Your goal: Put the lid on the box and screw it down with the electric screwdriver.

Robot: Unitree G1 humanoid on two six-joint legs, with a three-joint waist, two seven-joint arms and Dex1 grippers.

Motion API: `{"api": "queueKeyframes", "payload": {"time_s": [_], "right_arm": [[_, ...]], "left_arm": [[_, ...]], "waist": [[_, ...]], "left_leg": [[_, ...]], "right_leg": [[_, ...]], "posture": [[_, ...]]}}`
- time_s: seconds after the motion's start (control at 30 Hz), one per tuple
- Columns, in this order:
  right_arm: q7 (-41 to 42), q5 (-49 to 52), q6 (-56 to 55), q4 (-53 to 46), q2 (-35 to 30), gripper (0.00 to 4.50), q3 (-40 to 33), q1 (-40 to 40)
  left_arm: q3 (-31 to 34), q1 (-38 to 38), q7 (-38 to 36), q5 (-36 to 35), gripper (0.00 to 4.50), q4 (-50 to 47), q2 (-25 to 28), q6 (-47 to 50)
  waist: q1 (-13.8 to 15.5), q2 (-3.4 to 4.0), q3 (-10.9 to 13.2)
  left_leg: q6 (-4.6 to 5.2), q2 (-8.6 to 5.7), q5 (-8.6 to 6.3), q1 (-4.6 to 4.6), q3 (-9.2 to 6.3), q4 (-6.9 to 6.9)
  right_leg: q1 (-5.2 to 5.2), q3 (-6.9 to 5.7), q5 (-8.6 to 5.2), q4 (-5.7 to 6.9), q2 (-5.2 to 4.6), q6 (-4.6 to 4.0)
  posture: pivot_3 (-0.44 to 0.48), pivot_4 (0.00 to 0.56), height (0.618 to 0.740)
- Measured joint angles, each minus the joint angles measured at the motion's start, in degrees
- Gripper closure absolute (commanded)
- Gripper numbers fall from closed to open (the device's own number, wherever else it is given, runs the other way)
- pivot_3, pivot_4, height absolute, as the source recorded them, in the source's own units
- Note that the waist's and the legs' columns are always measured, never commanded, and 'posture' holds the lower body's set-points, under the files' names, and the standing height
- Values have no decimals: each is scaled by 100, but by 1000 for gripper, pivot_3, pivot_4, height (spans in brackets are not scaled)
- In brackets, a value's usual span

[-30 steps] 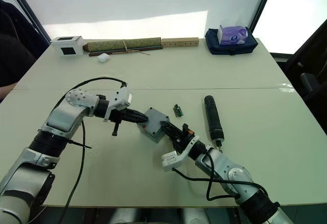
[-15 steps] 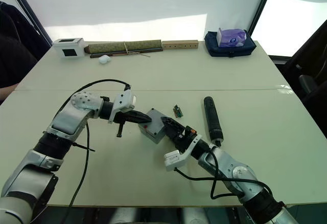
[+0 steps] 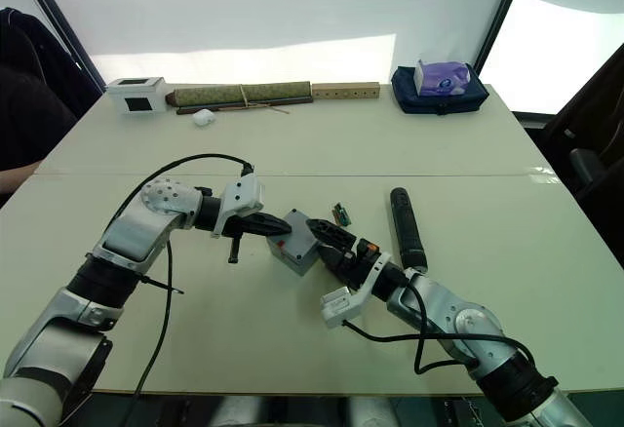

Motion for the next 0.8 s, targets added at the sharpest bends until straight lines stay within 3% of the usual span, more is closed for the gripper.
{"api": "queueKeyframes", "payload": {"time_s": [0.8], "right_arm": [[-652, 161, -1011, 22, -517, 30, -566, 222]], "left_arm": [[-39, 31, 129, 118, 4500, -200, 115, 268]], "waist": [[73, 12, -12]], "left_leg": [[10, -3, -6, -36, 0, -1]], "right_leg": [[-32, 1, -8, -10, -4, -12]], "posture": [[0, 150, 740]]}}
